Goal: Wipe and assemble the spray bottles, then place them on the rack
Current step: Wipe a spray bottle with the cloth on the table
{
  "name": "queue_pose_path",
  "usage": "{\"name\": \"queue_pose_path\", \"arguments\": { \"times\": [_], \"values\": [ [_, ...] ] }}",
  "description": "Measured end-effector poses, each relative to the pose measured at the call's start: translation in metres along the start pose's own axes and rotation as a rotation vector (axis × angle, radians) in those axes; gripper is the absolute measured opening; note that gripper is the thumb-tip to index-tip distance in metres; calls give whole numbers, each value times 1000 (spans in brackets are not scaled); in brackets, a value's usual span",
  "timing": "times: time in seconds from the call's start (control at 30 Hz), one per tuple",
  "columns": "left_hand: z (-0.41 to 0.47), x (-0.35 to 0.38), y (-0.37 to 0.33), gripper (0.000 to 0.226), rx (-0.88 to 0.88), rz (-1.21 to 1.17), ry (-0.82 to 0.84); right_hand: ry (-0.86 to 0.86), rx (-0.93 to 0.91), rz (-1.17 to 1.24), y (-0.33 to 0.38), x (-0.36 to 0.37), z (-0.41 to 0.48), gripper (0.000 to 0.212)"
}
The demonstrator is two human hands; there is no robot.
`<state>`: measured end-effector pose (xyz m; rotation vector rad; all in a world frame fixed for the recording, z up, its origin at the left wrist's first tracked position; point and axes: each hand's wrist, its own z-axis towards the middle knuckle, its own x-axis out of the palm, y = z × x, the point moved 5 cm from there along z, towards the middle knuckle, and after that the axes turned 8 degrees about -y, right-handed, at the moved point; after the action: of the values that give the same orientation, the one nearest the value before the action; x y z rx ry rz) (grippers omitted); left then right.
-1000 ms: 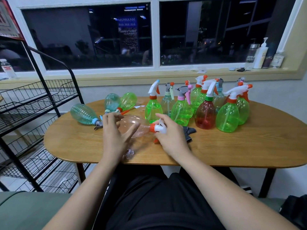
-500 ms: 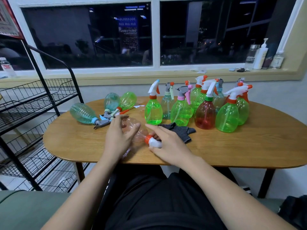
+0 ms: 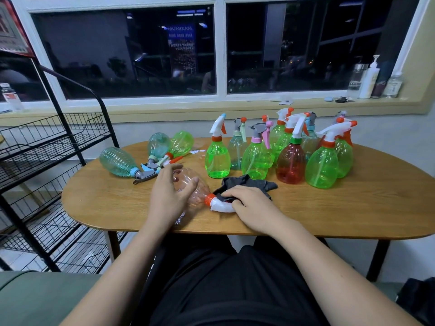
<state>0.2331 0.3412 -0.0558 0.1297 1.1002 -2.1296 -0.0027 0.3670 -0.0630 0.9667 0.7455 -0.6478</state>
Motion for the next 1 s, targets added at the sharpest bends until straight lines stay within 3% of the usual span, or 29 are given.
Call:
{"name": "queue_pose_path", "arguments": {
  "times": [0.17,0.37,0.47,0.77,1.0],
  "values": [
    [2,1,2,48,10,1,-3,-46,-1,-4,-6,-3,-4,55],
    [1,1,2,47,-2,-2,18,-272,170,222,-12,-14,-5,19],
    [1,3,1,44,13,5,41,-360,138,325,2,-16,-7,17],
    [0,10,0,46,52,95,94,-201,102,333,27,9,-11,20],
    [-2,14,-1,72,97,158,117,-175,105,236,46,14,-1,35]
  ]
}}
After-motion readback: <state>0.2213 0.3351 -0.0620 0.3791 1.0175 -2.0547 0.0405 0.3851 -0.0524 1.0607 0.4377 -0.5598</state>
